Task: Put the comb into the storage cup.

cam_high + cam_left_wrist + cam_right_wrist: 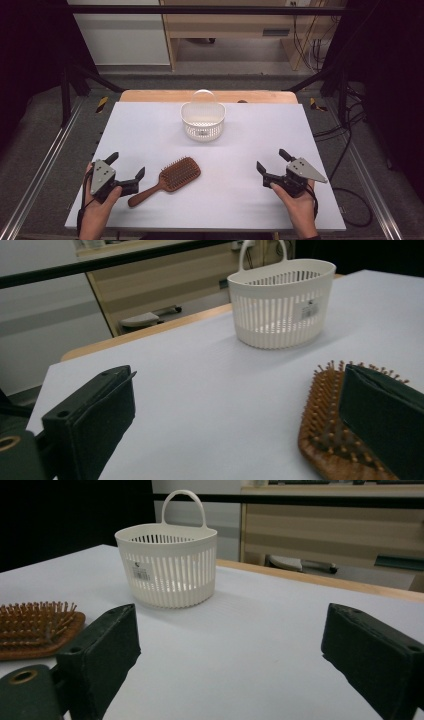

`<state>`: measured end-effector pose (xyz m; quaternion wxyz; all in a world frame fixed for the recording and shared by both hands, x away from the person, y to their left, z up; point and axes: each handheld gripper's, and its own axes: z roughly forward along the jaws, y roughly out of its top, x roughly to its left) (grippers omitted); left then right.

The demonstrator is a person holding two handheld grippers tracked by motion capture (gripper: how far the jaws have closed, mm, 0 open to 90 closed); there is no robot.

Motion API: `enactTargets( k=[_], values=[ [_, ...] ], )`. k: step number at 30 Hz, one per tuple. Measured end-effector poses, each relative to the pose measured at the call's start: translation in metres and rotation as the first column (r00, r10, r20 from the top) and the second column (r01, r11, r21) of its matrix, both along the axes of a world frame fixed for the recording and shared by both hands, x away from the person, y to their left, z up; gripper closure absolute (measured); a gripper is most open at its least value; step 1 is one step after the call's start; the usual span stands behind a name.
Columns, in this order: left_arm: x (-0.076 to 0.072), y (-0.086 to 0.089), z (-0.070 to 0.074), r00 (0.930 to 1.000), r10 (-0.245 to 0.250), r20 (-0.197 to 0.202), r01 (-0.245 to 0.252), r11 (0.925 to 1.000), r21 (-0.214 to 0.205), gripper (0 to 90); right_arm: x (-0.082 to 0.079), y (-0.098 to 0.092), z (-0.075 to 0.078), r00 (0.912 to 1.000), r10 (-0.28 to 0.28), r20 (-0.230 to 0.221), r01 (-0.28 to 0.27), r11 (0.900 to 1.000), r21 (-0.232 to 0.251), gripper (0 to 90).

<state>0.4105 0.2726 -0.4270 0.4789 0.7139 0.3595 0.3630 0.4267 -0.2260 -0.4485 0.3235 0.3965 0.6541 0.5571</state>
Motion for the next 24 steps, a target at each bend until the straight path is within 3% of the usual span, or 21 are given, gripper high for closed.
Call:
enactTargets(
  k=[4, 6, 8, 10, 13, 16, 19, 21, 24],
  values=[
    [0.005, -0.018, 0.009, 0.9984, -0.049, -0.027, 0.052, 0.9936, 0.101, 2.1, 0.003, -0.003, -0.004, 1.0000, -0.003, -0.006, 0.003, 1.0000, 0.000, 9.1],
    [0.007, -0.025, 0.012, 0.9948, -0.059, -0.083, 0.069, 0.9900, 0.123, 2.3, 0.004, -0.003, -0.008, 0.9999, 0.010, 0.005, -0.010, 0.9987, -0.049, 8.5],
    [0.008, -0.029, 0.014, 0.9914, -0.069, -0.111, 0.085, 0.9868, 0.138, 2.5, 0.003, -0.004, -0.008, 1.0000, 0.005, 0.005, -0.005, 0.9994, -0.035, 10.3],
    [0.009, -0.032, 0.016, 0.9850, -0.080, -0.153, 0.105, 0.9811, 0.162, 2.8, 0.001, -0.003, -0.007, 0.9996, 0.005, 0.027, -0.004, 0.9983, -0.059, 10.1],
    [0.008, -0.036, 0.018, 0.9752, -0.090, -0.202, 0.136, 0.9652, 0.224, 3.2, -0.001, -0.003, -0.008, 0.9988, 0.004, 0.048, -0.001, 0.9978, -0.066, 10.0],
    [0.009, -0.038, 0.017, 0.9638, -0.102, -0.247, 0.165, 0.9530, 0.254, 3.3, -0.001, -0.003, -0.009, 0.9988, 0.004, 0.049, -0.001, 0.9976, -0.069, 10.3],
    [0.011, -0.038, 0.014, 0.9536, -0.104, -0.282, 0.190, 0.9362, 0.296, 3.4, 0.000, -0.003, -0.010, 0.9988, 0.003, 0.050, 0.000, 0.9974, -0.072, 10.3],
    [0.011, -0.037, 0.012, 0.9478, -0.102, -0.302, 0.198, 0.9306, 0.308, 3.6, -0.001, -0.003, -0.010, 0.9986, 0.005, 0.052, -0.001, 0.9969, -0.078, 10.2],
    [0.012, -0.035, 0.010, 0.9418, -0.103, -0.320, 0.205, 0.9303, 0.304, 3.6, -0.001, -0.003, -0.011, 0.9986, 0.004, 0.053, 0.001, 0.9961, -0.088, 10.3]
  ],
)
